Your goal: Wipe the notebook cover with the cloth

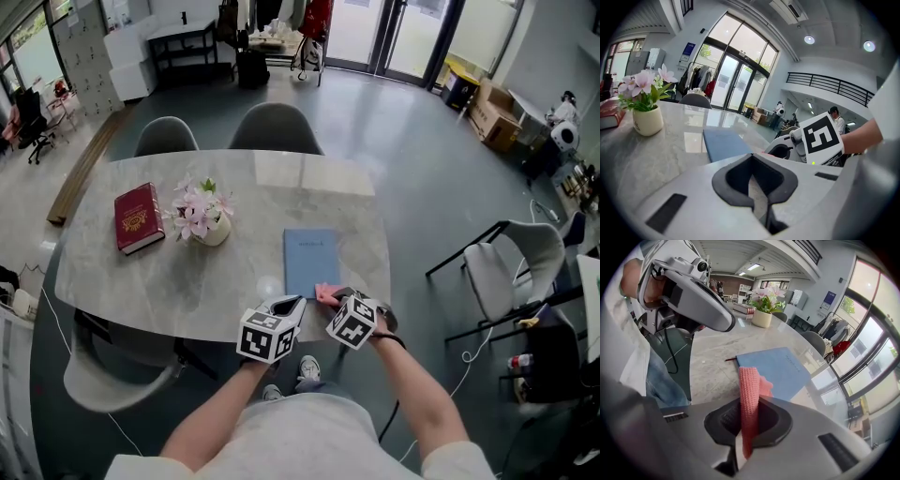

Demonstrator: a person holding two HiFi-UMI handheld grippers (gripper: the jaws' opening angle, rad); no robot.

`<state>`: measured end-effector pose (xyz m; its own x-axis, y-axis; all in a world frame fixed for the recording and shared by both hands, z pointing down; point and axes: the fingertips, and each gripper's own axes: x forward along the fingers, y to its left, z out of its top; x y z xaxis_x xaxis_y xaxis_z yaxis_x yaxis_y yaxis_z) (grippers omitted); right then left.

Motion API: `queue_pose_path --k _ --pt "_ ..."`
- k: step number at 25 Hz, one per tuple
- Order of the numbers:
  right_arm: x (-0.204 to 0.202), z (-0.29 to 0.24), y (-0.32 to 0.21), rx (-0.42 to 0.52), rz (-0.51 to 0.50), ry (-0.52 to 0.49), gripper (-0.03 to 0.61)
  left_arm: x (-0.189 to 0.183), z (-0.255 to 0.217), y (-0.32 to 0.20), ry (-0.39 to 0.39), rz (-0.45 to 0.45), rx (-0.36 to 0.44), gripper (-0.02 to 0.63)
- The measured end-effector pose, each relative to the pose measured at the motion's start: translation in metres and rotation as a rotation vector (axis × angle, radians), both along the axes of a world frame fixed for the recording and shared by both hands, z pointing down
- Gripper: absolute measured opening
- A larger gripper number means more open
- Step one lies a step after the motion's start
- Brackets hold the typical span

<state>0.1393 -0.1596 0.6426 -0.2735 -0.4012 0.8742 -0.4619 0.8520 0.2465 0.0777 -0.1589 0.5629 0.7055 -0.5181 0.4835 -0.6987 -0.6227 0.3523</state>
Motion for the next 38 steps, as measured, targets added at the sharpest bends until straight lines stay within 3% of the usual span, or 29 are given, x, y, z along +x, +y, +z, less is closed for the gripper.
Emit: queue_pose_path --k 10,18,38 --pt "0.007 -0.009 0.009 0.013 -0.031 0.031 0.014 -0.001 0.0 0.008 0.005 -0.009 -0.005 0.008" --pt "0.012 -0.038 -0.019 0.076 -0.087 0.052 0.014 -0.007 0.0 -0.001 0.012 -0.05 -0.007 0.008" --pt "-0.047 -0.064 -0.109 0.155 -0.318 0.072 0.014 -0.036 -0.001 -0.042 0.001 -0.212 -0.002 0.008"
